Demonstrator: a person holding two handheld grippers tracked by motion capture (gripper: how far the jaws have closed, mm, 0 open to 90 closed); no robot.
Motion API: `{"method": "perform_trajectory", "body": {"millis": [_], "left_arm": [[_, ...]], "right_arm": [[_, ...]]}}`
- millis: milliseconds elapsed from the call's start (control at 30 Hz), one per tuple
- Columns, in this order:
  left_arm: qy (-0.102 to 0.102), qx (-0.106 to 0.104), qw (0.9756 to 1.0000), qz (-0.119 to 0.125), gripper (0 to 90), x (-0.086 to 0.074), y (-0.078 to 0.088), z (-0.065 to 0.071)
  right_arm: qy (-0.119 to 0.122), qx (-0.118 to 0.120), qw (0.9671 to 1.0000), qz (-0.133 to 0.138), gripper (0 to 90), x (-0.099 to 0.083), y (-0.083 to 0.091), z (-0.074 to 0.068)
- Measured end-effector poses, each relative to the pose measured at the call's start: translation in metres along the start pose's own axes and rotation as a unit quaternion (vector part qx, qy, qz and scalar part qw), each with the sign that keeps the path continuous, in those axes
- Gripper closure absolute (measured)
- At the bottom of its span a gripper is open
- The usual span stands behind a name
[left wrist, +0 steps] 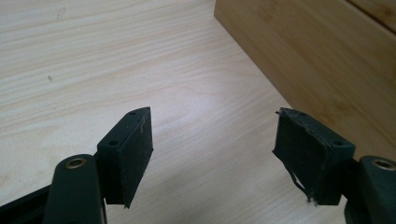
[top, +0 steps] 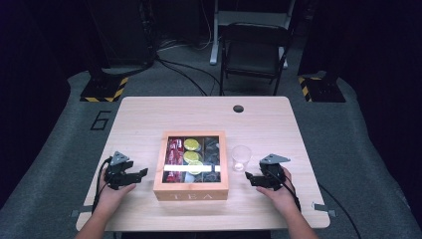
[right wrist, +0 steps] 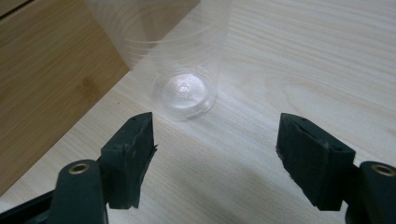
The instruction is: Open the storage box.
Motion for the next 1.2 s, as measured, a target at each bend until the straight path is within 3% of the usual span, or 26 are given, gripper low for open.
{"method": "perform_trajectory", "body": {"millis": [233,333,600,833,1000,1200], "left_arm": [[0.007,-0.018,0.9998,0.010,27.4,0.004,0.010,0.008],[-0.004,-0.014,0.9999,0.005,27.5,0.005,0.014,0.010],[-0.010,-0.018,0.9998,0.003,29.1,0.011,0.025,0.019],[0.000,-0.029,0.9996,0.006,31.0,0.021,0.038,0.022],[0.002,-0.029,0.9995,0.013,31.0,0.028,0.045,0.024],[0.002,-0.035,0.9991,0.026,32.1,0.034,0.055,0.030]], "right_arm": [[0.011,-0.001,0.9998,0.015,31.6,0.007,0.010,-0.006],[0.014,-0.002,0.9998,0.016,31.6,0.009,0.012,-0.008],[0.044,-0.022,0.9987,0.012,35.6,0.018,0.026,-0.014],[0.036,-0.013,0.9993,0.005,39.3,0.023,0.035,-0.019],[0.038,-0.002,0.9986,0.036,37.5,0.033,0.049,-0.025],[0.044,-0.009,0.9982,0.039,39.5,0.036,0.055,-0.028]]}}
Point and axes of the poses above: each handheld gripper's, and its own axes: y roughly backward along the jaws, x roughly out of its top, z roughly to its right, the point moved 10 cm from there along -y, roughly forward along the jaws, and after that the axes turned 12 degrees about -z, right-handed, at the moved point
